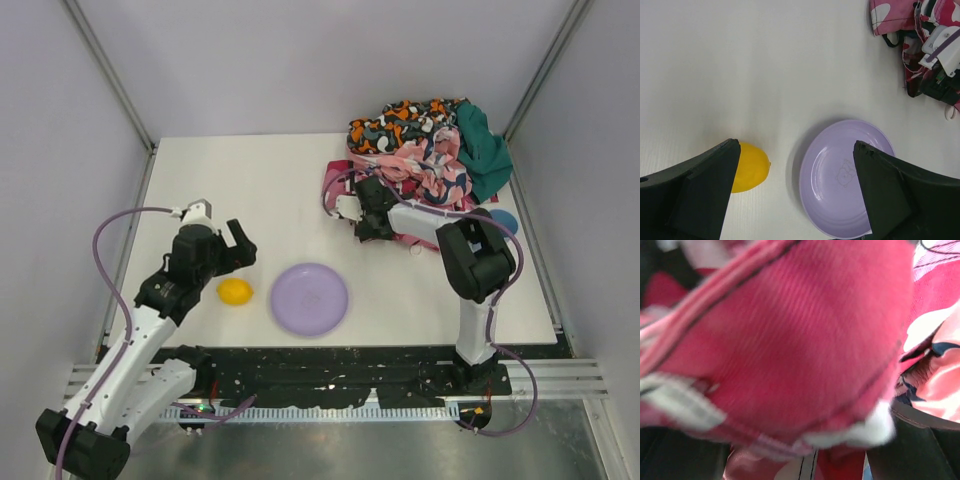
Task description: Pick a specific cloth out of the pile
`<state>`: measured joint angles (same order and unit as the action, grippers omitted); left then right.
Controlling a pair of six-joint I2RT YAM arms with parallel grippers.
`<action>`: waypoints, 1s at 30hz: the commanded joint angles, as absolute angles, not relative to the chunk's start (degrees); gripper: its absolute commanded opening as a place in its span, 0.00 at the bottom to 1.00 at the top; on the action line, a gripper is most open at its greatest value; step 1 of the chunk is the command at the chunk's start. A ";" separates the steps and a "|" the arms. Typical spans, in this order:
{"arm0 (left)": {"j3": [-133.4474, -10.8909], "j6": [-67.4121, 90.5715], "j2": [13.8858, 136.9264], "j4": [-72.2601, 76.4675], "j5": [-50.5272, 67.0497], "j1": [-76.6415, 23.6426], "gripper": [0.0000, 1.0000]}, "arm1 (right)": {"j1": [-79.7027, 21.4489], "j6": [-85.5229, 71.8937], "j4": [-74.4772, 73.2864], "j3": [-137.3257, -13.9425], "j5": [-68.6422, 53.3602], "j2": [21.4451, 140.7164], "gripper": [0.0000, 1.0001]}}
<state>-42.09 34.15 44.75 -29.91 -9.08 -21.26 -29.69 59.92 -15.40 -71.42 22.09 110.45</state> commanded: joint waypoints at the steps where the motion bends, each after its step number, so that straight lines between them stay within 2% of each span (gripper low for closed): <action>1: -44.38 34.10 45.79 -26.28 -9.76 -21.27 1.00 | -26.46 64.25 -14.94 -78.55 23.56 114.78 0.95; 9: -45.35 34.54 49.04 -26.10 -7.91 -21.36 0.99 | -24.61 65.58 -14.15 -86.30 24.95 123.39 0.97; 10: -45.44 34.54 49.30 -26.10 -7.91 -21.27 1.00 | -24.52 65.13 -14.24 -88.31 25.66 124.79 0.93; 11: -45.27 34.54 49.48 -26.02 -7.91 -21.27 1.00 | -24.43 64.00 -13.89 -89.11 28.10 125.24 0.85; 12: -45.18 34.54 49.74 -25.58 -7.82 -21.27 1.00 | -24.43 63.46 -12.15 -90.95 32.74 126.20 0.54; 13: -44.91 34.63 49.83 -24.88 -7.39 -21.27 1.00 | -24.43 62.06 -9.08 -91.58 34.87 126.47 0.43; 14: -44.83 34.63 50.36 -24.18 -6.77 -21.27 0.99 | -24.26 61.62 -7.57 -92.97 38.20 126.30 0.24; 15: -44.91 34.63 50.80 -23.39 -6.16 -21.36 1.00 | -24.17 60.83 -5.12 -93.51 39.54 125.95 0.18; 16: -45.09 34.72 51.50 -22.60 -5.37 -21.27 1.00 | -24.00 60.04 -3.44 -94.56 41.81 124.90 0.06; 22: -49.47 35.33 61.33 -14.87 2.87 -21.36 1.00 | -22.59 56.87 7.37 -96.59 45.35 117.69 0.05; 30: -66.60 37.26 83.29 -11.69 7.12 -25.57 1.00 | -15.83 52.14 4.31 -101.59 41.59 116.63 0.06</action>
